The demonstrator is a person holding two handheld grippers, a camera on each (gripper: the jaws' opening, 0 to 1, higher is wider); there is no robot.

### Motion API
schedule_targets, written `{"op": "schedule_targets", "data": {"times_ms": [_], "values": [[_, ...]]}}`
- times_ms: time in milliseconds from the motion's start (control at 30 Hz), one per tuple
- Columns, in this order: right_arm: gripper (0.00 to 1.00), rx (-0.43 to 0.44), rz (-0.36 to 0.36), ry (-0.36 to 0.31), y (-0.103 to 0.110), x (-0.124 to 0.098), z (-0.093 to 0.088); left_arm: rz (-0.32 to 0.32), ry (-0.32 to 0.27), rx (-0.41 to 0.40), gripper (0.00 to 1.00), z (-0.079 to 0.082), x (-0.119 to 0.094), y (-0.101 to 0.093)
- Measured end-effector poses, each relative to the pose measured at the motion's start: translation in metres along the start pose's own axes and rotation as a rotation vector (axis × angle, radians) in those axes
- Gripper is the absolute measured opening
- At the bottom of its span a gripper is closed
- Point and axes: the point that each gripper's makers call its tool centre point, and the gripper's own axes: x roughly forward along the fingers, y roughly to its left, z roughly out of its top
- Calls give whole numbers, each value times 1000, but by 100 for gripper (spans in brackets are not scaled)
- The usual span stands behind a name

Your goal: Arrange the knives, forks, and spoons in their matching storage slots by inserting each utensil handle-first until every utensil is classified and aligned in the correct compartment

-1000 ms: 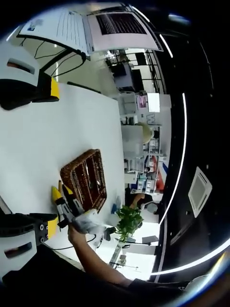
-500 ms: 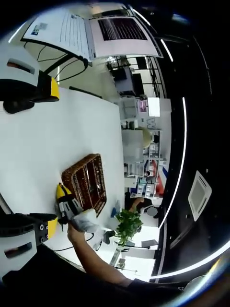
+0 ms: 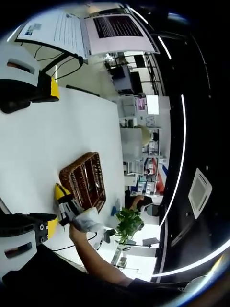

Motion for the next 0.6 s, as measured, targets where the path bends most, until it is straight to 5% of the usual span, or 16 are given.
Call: {"op": "schedule_targets", "data": {"times_ms": [367,600], "values": [[2,25,-136,-72,-38,-47,51,-56,-15,22,100,12,26,-9],[2,114,-259,-114,-74,-85,63,-109,-19,63,100,25,45,-17]]}}
